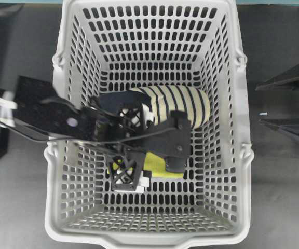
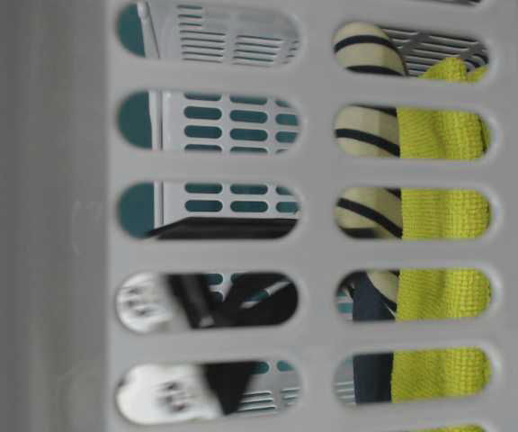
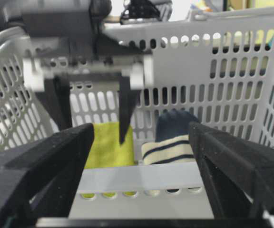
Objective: Pick up the yellow cloth from the shopping basket with the left arm.
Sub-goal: 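Close the left gripper on the yellow cloth's edge, then lift the held yellow cloth up out of the basket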
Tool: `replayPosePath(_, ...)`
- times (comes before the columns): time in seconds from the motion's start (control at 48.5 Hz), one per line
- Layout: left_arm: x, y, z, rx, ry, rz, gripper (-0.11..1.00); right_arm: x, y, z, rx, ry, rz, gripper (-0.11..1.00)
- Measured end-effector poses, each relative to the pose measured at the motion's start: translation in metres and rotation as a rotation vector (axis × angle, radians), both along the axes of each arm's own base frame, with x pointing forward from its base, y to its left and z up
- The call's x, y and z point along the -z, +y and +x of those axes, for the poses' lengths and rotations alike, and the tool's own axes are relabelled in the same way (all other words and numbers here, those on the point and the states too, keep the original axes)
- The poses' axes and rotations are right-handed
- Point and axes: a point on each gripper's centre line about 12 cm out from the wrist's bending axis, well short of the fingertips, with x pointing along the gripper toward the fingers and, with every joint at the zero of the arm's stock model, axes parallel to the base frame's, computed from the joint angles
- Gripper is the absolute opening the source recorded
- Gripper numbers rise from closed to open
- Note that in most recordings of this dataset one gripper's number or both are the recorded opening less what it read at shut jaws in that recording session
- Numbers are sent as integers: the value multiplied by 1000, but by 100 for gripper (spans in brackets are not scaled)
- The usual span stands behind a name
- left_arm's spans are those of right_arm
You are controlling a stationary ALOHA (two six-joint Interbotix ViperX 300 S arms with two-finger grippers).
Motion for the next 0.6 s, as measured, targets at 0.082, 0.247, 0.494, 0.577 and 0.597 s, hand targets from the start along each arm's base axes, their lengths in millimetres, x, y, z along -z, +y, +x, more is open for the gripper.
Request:
replayPosePath(0.082, 14, 0, 0, -3, 32, 2, 88, 0, 0, 0, 1, 0, 0, 76)
replayPosePath(0.247, 47, 1, -4, -2, 114, 15, 87, 0, -1, -1, 6, 2, 2, 76)
replayPosePath(0.494, 51, 1, -8, -8, 130, 13, 76, 0, -2, -1, 12, 0, 2, 75)
replayPosePath(0.577, 52, 1, -9, -6, 137, 17, 58, 0, -3, -1, 14, 0, 2, 75)
replayPosePath(0.597, 52, 1, -9, -1, 135, 19, 51, 0, -3, -1, 15, 0, 2, 75)
